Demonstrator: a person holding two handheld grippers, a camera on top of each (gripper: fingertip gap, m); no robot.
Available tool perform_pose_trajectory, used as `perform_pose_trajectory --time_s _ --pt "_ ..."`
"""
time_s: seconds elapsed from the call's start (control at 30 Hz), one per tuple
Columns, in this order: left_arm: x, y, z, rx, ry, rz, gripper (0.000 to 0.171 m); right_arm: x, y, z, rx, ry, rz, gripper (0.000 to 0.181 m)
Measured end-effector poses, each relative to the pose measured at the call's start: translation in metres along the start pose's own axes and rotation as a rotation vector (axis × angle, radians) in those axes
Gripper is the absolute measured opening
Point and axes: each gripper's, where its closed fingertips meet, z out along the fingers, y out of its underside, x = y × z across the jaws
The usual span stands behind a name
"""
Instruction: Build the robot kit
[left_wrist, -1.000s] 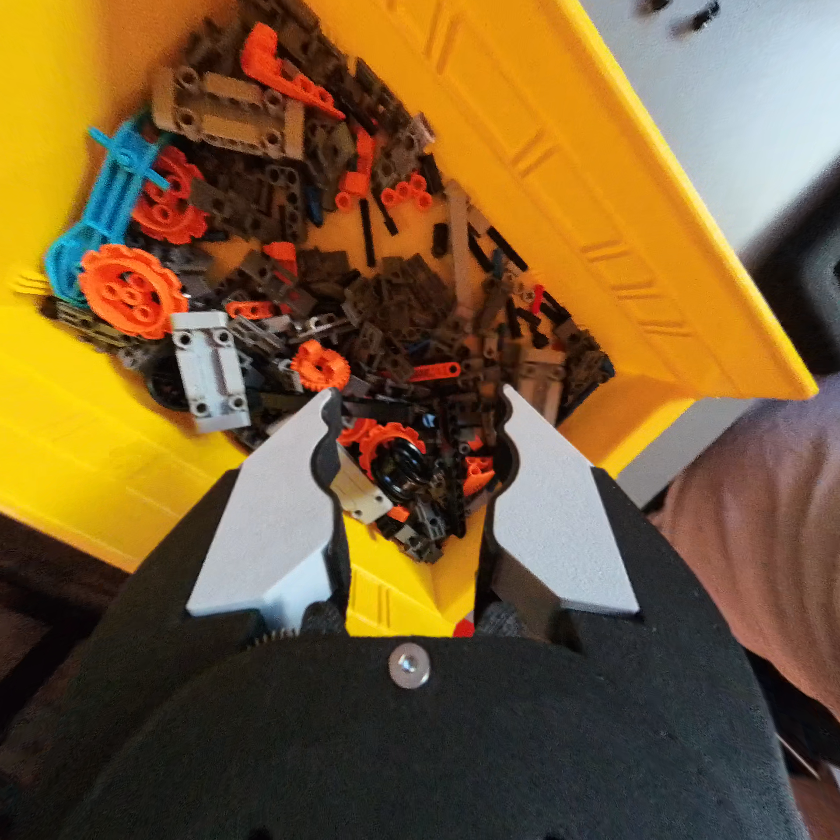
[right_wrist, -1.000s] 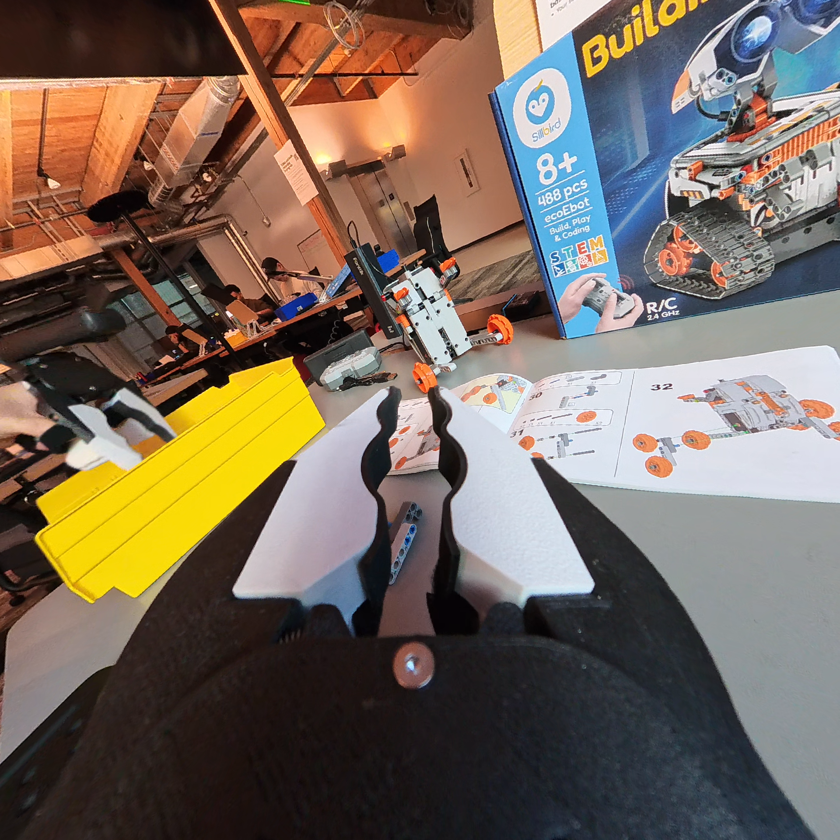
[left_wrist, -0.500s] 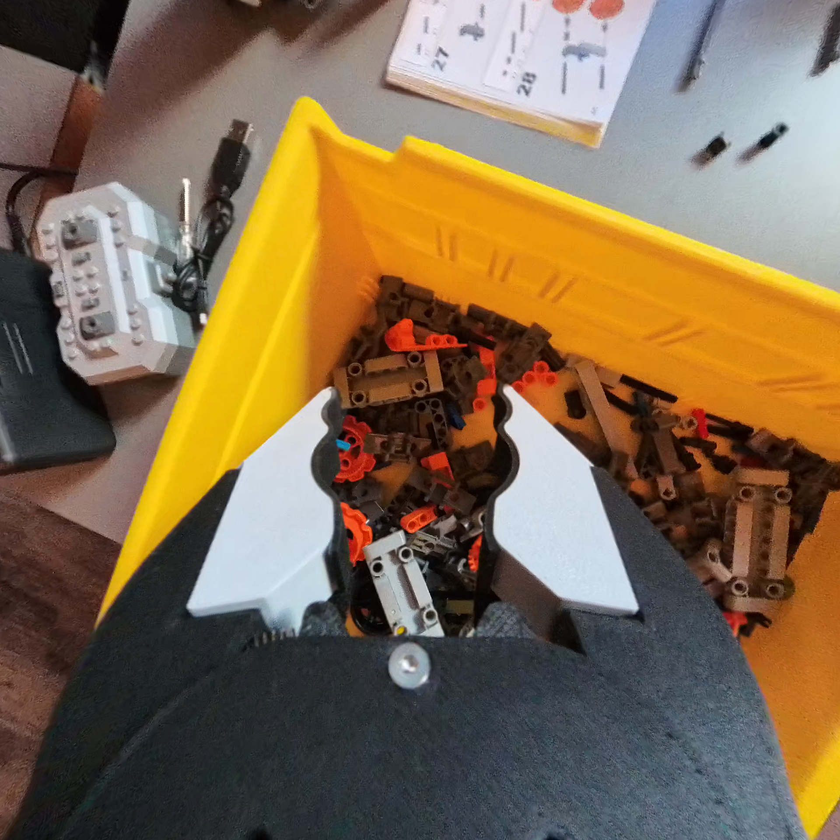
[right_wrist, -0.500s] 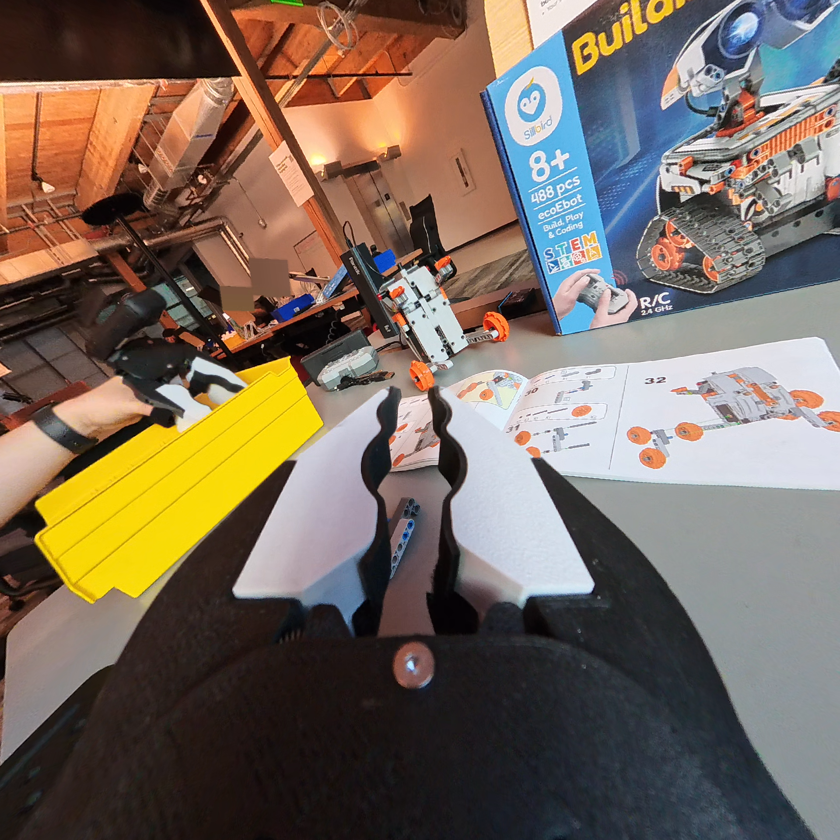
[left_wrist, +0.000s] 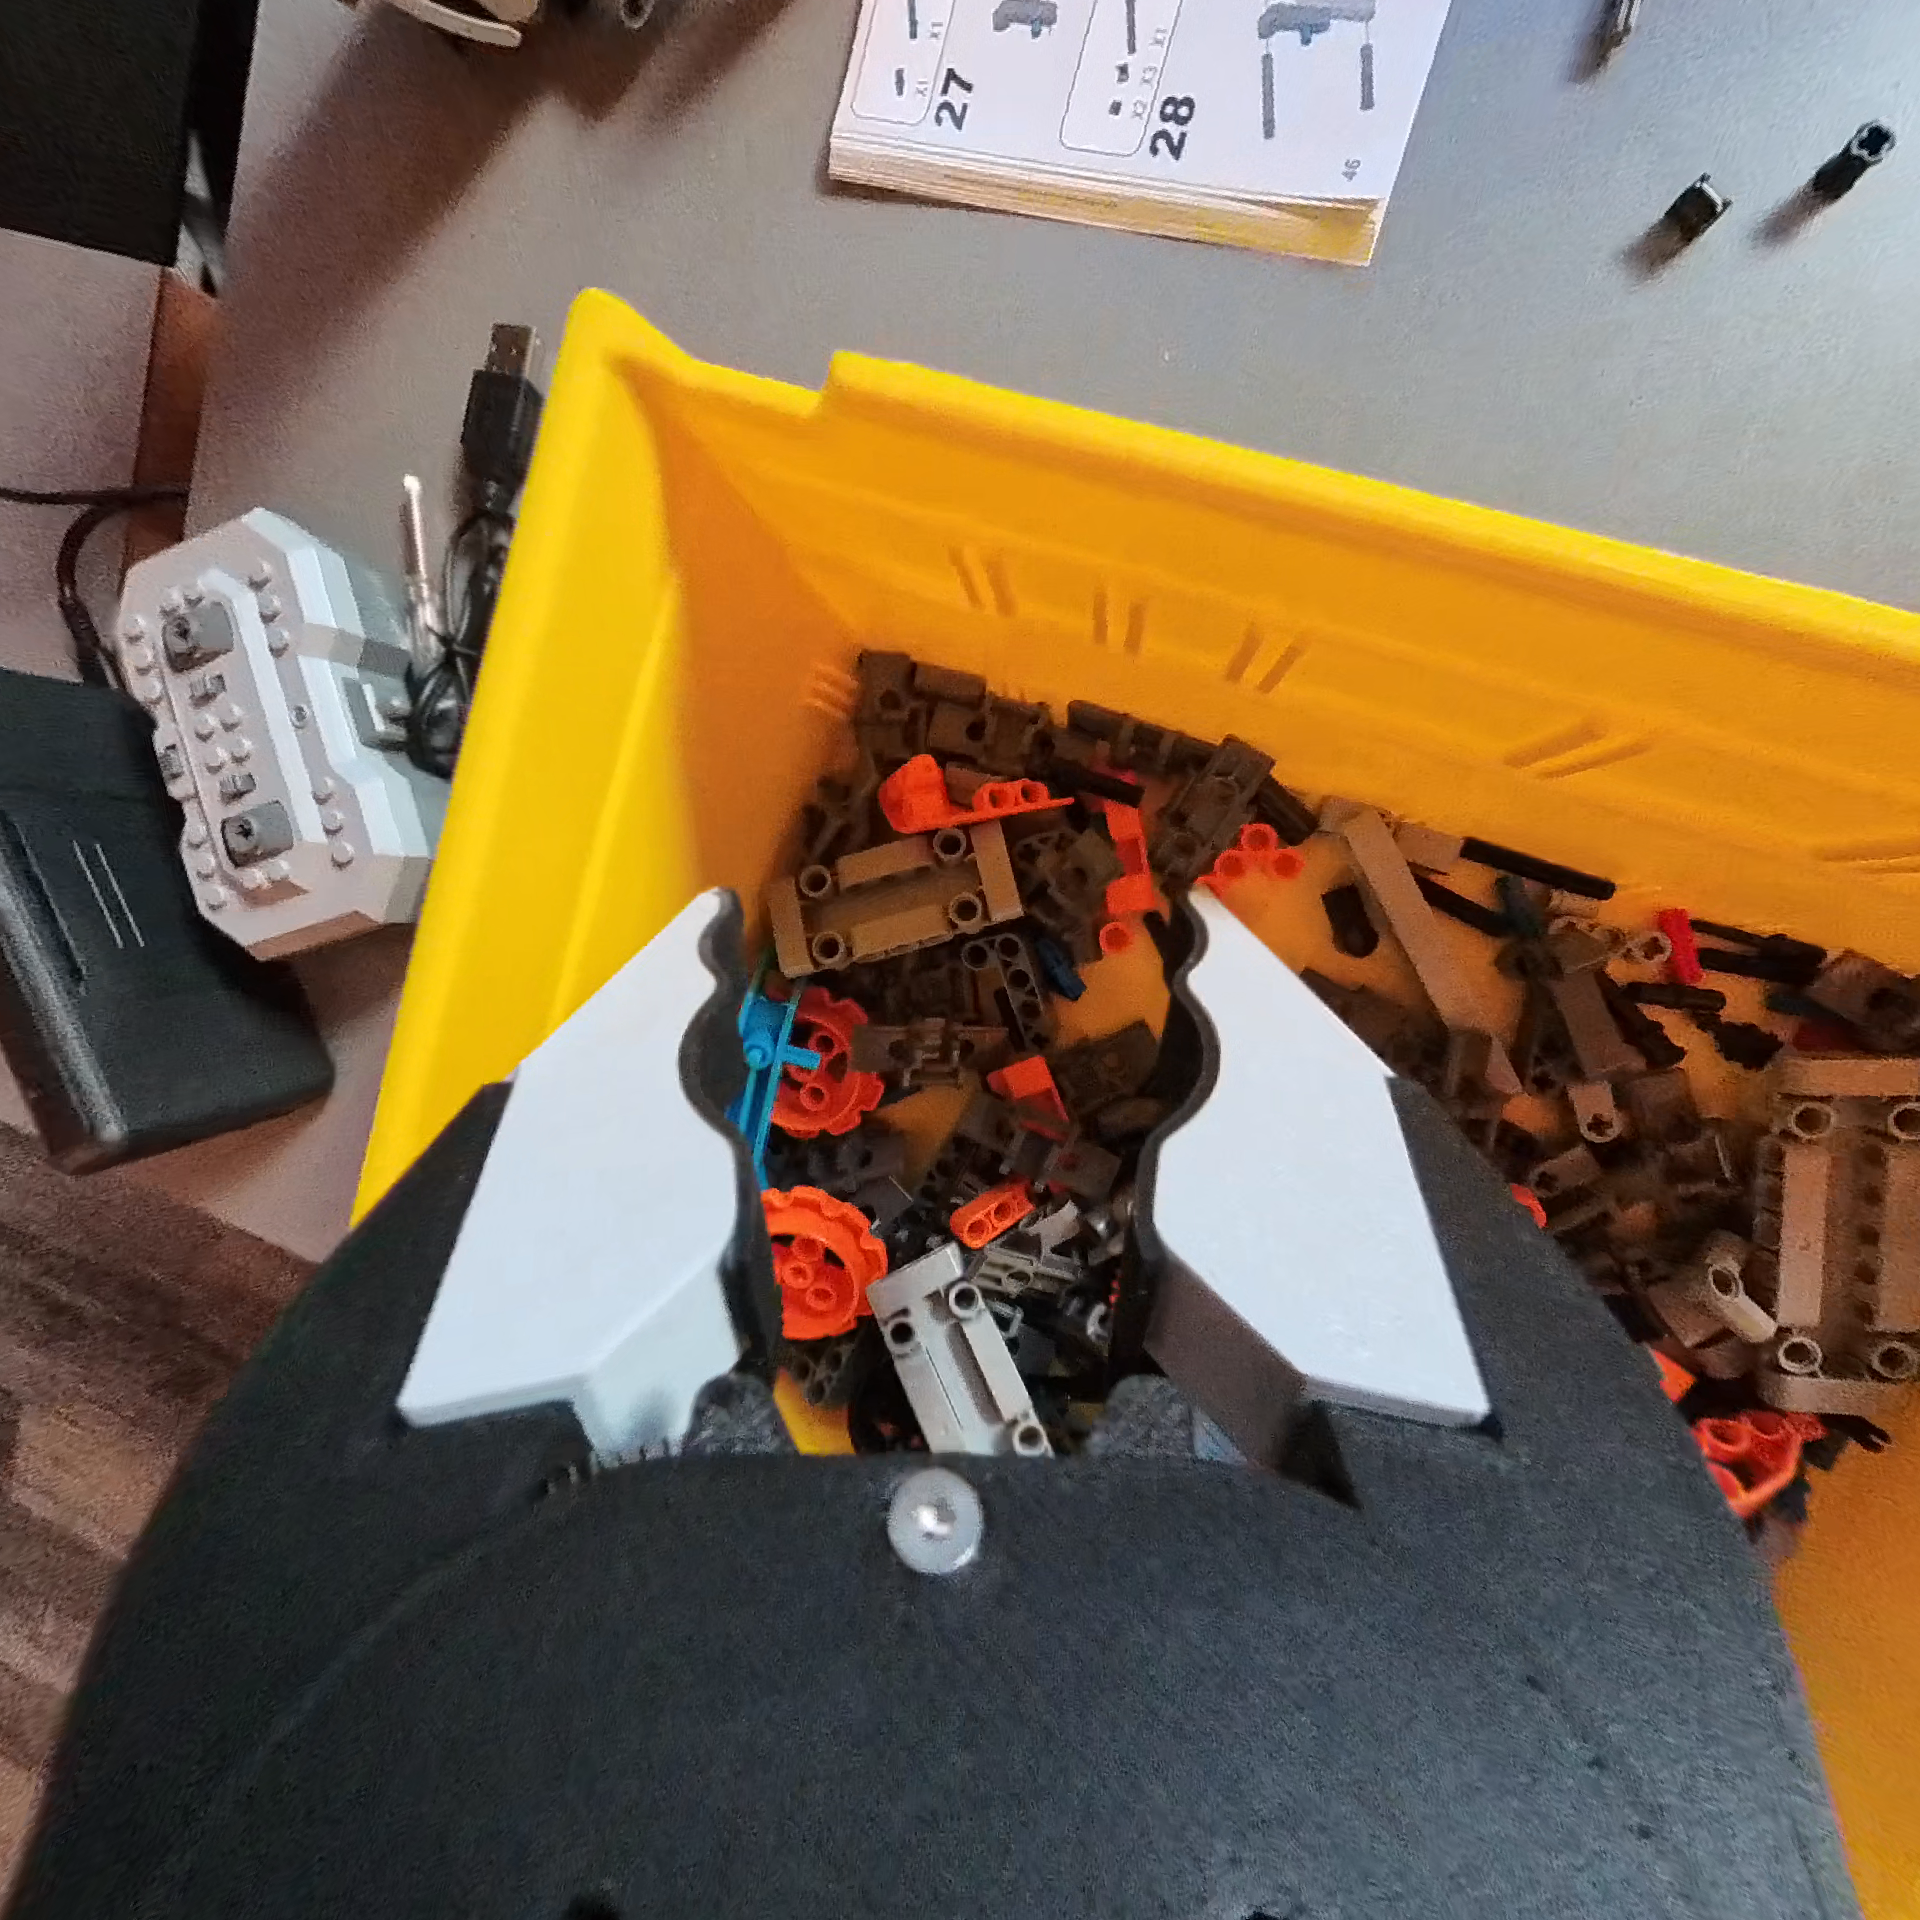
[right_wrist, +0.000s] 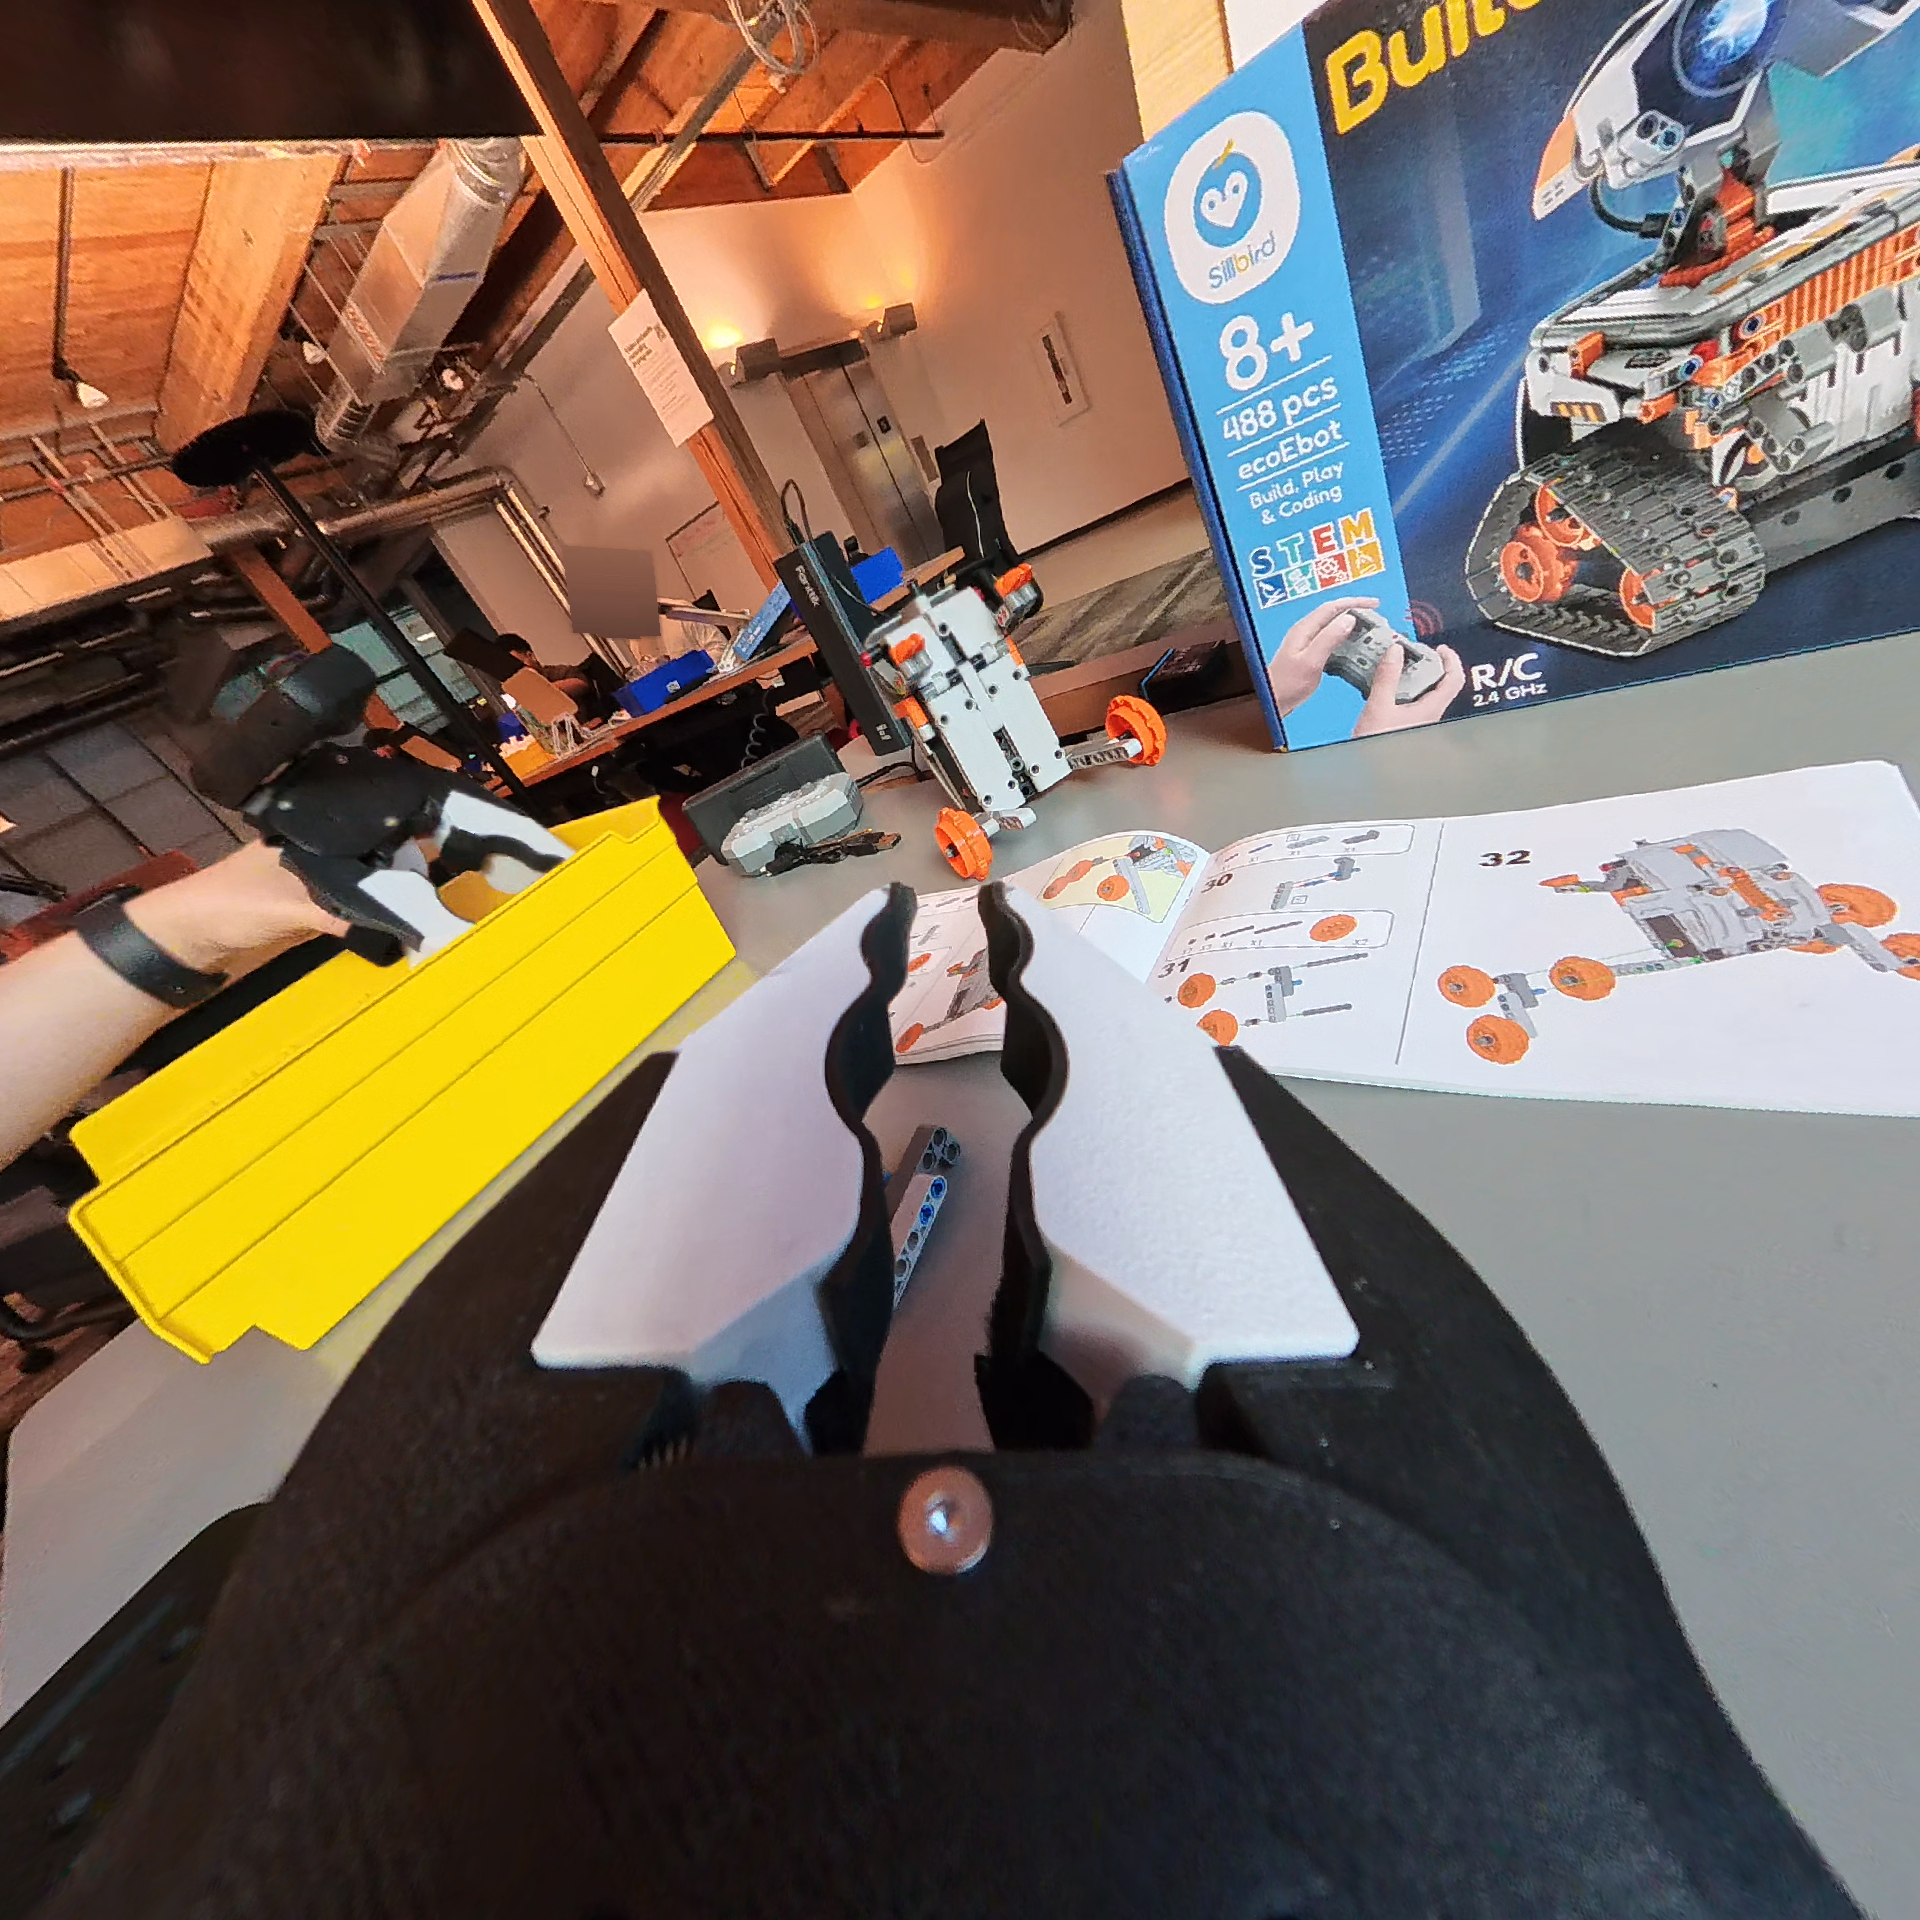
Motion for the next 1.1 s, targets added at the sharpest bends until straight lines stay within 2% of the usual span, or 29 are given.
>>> perform_pose_trajectory --time_s 0.17,0.37,0.6,1.1 --pt "0.003 -0.007 0.013 -0.005 0.05 0.052 0.078 0.0 -0.001 -0.001 0.004 0.002 -0.002 0.013" --pt "0.003 0.002 0.03 -0.079 0.077 0.094 0.079 0.0 0.001 0.002 -0.01 0.0 -0.012 0.013" --pt "0.006 0.005 0.041 -0.109 0.097 0.111 0.076 0.0 0.003 0.004 -0.021 -0.006 -0.011 0.013" --pt "0.008 0.01 0.041 -0.129 0.107 0.099 0.073 0.0 0.004 0.004 -0.026 -0.011 0.0 0.013"
